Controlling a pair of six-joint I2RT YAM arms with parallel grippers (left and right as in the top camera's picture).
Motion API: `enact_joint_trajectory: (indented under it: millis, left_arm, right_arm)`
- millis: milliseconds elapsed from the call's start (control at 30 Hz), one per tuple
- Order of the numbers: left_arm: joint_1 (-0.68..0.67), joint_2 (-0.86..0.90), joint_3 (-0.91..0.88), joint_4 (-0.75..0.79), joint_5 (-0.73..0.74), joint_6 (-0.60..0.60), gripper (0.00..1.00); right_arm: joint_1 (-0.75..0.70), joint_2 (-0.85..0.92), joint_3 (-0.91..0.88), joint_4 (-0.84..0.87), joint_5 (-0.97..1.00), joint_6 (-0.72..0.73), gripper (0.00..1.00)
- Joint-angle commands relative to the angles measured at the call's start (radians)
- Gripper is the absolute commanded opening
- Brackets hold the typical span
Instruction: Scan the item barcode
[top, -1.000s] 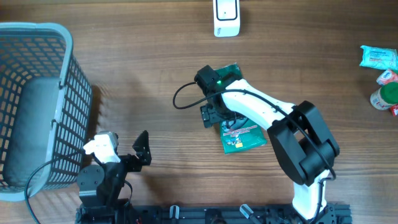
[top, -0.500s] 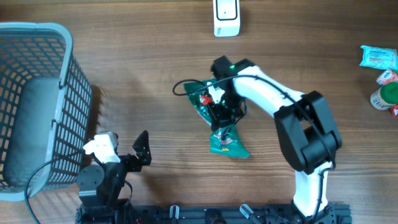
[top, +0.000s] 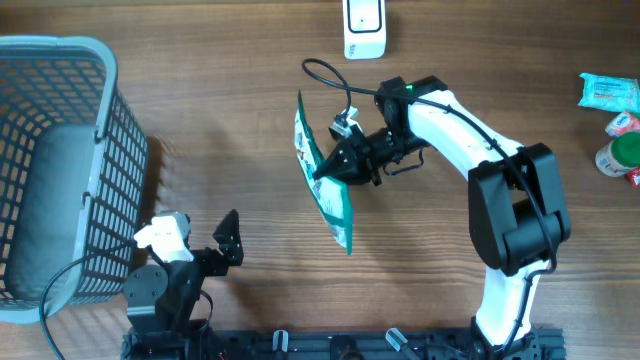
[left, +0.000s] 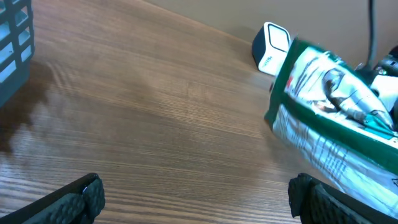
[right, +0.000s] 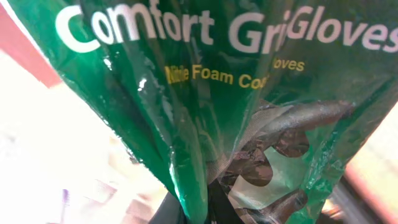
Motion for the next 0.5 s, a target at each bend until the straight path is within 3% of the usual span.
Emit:
enact_joint_trajectory:
  millis: [0, 133, 233, 300, 367, 467]
  left_arm:
    - [-0.005, -0.004, -0.005, 0.003, -0.006, -0.008, 1.0]
    - [-0.005, -0.004, -0.005, 0.003, -0.006, -0.008, 1.0]
    - [-0.005, -0.004, -0.005, 0.003, -0.006, -0.008, 1.0]
    - [-0.005, -0.004, -0.005, 0.003, -0.006, -0.008, 1.0]
    - [-0.005, -0.004, -0.005, 0.003, -0.006, -0.008, 1.0]
    - [-0.005, -0.004, -0.005, 0.003, -0.006, -0.008, 1.0]
  right_arm:
    - [0.0, -0.026, -0.002, 0.046, 0.0, 0.293, 0.04]
    - [0.003, -0.026, -0.001, 0.129, -0.221, 0.349, 0.04]
    - [0.003, -0.026, -0.001, 0.265, -0.211, 0.379, 0.04]
    - [0.008, -0.026, -0.001, 0.386, -0.042, 0.346, 0.04]
    - [0.013, -0.026, -0.001, 0.465, 0.179, 0.229, 0.04]
    - [0.058, -0.026, -0.001, 0.488, -0.001, -0.026, 0.04]
